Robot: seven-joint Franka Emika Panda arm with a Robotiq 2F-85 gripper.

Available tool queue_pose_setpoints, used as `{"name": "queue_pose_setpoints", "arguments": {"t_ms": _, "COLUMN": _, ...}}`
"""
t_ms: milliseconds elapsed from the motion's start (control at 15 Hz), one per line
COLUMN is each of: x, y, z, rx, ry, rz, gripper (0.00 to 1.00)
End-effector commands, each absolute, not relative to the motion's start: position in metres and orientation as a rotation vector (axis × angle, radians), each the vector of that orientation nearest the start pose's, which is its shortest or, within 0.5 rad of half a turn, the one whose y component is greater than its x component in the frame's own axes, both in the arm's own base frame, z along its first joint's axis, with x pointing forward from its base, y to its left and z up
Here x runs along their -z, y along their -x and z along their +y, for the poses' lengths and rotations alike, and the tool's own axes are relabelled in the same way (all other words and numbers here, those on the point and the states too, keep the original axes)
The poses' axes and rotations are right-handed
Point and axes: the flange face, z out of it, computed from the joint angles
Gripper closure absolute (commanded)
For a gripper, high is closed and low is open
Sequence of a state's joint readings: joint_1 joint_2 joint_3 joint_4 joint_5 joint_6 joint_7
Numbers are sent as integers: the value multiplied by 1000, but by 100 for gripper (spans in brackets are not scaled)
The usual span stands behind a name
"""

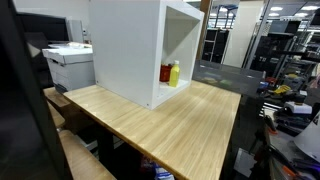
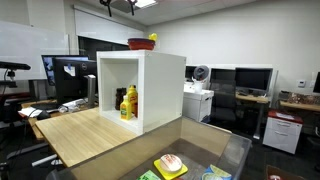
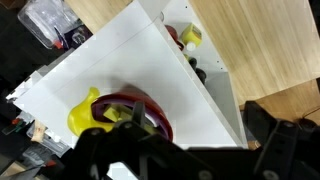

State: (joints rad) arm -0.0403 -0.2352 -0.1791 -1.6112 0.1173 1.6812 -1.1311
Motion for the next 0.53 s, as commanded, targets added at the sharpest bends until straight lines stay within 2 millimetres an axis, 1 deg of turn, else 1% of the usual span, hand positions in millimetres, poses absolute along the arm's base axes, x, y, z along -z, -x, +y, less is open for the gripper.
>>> {"name": "queue_pose_setpoints", "arguments": {"t_ms": 0, "x": -735, "y": -449, "z": -111, "rx": 526, "ry": 2870, "rz": -1369, "gripper": 0}}
{"name": "queue_pose_setpoints", "arguments": {"t_ms": 267, "x": -729, "y": -439, "z": -116, "rx": 523, "ry": 2911, "rz": -1304, "gripper": 0}}
{"name": "queue_pose_setpoints", "arguments": {"t_ms": 467, "x": -721, "y": -434, "z": -118, "rx": 480, "ry": 2942, "rz": -1256, "gripper": 0}}
